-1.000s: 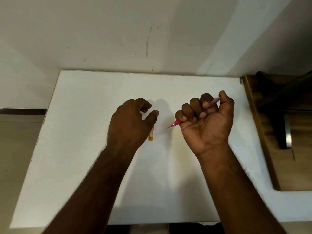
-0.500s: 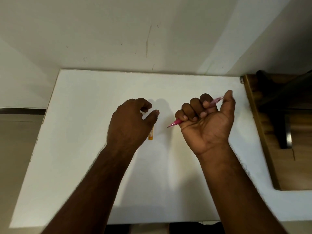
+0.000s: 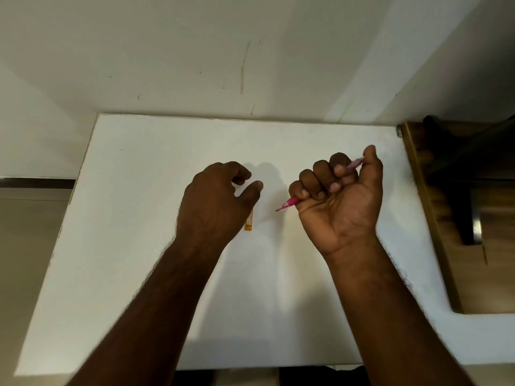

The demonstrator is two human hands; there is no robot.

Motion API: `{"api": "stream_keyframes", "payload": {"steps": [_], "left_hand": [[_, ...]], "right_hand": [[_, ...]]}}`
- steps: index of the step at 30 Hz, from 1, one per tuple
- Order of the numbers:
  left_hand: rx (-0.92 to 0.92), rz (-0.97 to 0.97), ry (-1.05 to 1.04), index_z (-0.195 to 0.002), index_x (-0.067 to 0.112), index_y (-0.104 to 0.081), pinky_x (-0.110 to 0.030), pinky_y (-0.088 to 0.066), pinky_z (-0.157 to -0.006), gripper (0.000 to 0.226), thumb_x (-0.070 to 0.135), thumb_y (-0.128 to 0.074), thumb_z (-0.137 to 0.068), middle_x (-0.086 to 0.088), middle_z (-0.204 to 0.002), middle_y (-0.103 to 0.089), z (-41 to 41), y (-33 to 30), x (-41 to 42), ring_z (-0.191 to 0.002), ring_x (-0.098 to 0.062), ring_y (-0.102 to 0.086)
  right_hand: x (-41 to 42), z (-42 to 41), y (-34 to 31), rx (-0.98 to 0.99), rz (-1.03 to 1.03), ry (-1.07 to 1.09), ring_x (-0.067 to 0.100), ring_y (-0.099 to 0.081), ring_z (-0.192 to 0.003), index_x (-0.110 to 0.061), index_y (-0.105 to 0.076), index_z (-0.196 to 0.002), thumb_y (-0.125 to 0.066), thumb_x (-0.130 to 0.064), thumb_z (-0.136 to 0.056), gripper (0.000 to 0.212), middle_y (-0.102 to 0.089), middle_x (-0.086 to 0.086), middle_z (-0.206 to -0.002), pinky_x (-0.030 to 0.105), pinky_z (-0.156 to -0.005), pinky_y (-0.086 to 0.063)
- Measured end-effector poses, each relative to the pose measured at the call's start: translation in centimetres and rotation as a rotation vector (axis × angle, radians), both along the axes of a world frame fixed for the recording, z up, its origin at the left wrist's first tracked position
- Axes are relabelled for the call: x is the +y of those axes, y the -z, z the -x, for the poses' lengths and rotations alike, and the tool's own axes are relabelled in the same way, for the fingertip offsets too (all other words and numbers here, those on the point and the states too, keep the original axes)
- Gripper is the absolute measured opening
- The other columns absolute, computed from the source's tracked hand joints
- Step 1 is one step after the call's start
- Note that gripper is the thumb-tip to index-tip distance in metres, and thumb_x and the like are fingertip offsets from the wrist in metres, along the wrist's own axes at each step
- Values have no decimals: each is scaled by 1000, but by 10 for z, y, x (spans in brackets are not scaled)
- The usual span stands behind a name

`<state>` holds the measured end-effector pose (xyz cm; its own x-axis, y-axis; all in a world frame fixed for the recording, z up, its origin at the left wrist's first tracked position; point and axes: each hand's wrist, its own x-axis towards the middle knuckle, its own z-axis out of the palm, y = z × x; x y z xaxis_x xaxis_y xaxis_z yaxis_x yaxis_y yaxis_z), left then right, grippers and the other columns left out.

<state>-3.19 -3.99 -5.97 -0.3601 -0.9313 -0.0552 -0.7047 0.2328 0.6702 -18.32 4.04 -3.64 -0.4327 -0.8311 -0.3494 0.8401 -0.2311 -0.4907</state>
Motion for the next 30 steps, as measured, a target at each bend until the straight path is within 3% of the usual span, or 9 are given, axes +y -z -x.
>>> {"api": "stream_keyframes", "payload": {"steps": [2, 6, 11, 15, 20, 23, 26, 30], "left_hand": [[3, -4, 0, -108, 27, -72, -27, -48, -76, 32, 50, -68, -86, 11, -102, -71, 0, 0, 0, -88, -10, -65], [4, -3, 2, -107, 27, -72, -28, -48, -76, 31, 50, -68, -86, 11, -102, -71, 1, -1, 1, -88, -10, -65], [-5, 2, 8, -107, 27, -72, -27, -47, -76, 31, 50, -68, -86, 11, -103, -71, 2, 0, 1, -90, -10, -65], [-4, -2, 8, -106, 28, -72, -27, -47, -76, 30, 50, -68, -86, 12, -101, -71, 3, 0, 1, -88, -10, -65], [-13, -8, 16, -106, 29, -72, -25, -44, -73, 31, 51, -69, -85, 12, -102, -71, 3, -1, 1, -86, -9, -65], [-9, -51, 18, -107, 28, -72, -26, -45, -74, 32, 49, -73, -83, 12, -104, -70, 2, 0, -1, -86, -11, -66], [-11, -96, 7, -107, 27, -72, -26, -43, -72, 34, 43, -81, -78, 11, -105, -70, 1, 1, -2, -87, -13, -65], [-13, -115, 18, -110, 28, -71, -25, -41, -70, 48, 44, -88, -67, 12, -106, -69, 0, 0, -1, -88, -12, -62]], "right_hand": [[1, 0, 0, -10, 0, -1, 15, -20, -52, -16, -43, -62, -36, -63, -96, 59, -30, -3, -50, 28, -54, -29], [1, 1, 0, 11, -4, 0, 16, -17, -53, -16, -43, -60, -35, -50, -99, 53, -31, -3, -49, 28, -53, -31], [0, 2, 1, -7, -2, 6, 16, -18, -55, -16, -46, -62, -37, -60, -98, 57, -31, -3, -51, 28, -55, -29], [1, 4, 2, 9, 2, 3, 15, -21, -52, -16, -45, -61, -36, -51, -100, 53, -33, -3, -50, 29, -55, -31], [2, 6, 1, -13, 9, 8, 15, -24, -52, -16, -47, -63, -36, -56, -98, 54, -33, -3, -51, 29, -55, -31], [2, 6, 1, -15, 11, 15, 16, -22, -53, -17, -46, -61, -37, -50, -98, 50, -32, -3, -51, 29, -55, -30], [3, 6, 1, -31, 12, 26, 15, -24, -52, -16, -48, -63, -37, -56, -98, 54, -34, -3, -52, 28, -54, -32], [4, 6, 2, -29, 2, 46, 16, -24, -51, -16, -46, -62, -38, -49, -97, 49, -33, -3, -51, 28, -54, -32]]}}
